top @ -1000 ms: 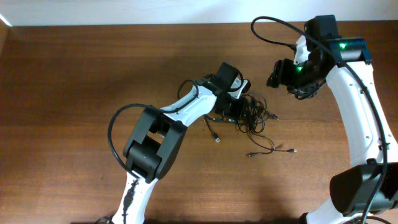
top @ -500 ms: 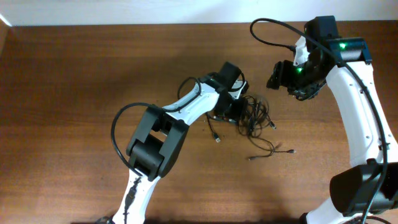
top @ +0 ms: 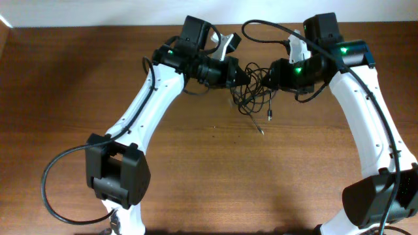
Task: Untangle cables
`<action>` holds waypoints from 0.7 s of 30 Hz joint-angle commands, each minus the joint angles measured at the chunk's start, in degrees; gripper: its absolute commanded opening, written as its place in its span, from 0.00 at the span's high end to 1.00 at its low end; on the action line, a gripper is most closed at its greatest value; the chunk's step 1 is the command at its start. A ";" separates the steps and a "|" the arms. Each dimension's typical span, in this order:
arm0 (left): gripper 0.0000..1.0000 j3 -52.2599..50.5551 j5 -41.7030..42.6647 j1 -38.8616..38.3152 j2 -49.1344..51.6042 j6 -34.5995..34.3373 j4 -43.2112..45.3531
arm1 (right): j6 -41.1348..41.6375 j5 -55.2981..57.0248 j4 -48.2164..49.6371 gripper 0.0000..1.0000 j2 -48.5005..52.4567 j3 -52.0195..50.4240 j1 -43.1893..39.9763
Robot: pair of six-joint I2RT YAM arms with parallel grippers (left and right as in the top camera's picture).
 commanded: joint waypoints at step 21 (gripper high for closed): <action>1.00 0.48 33.88 12.00 -0.85 -66.53 85.37 | 16.46 10.19 10.73 0.84 6.05 -0.20 -0.02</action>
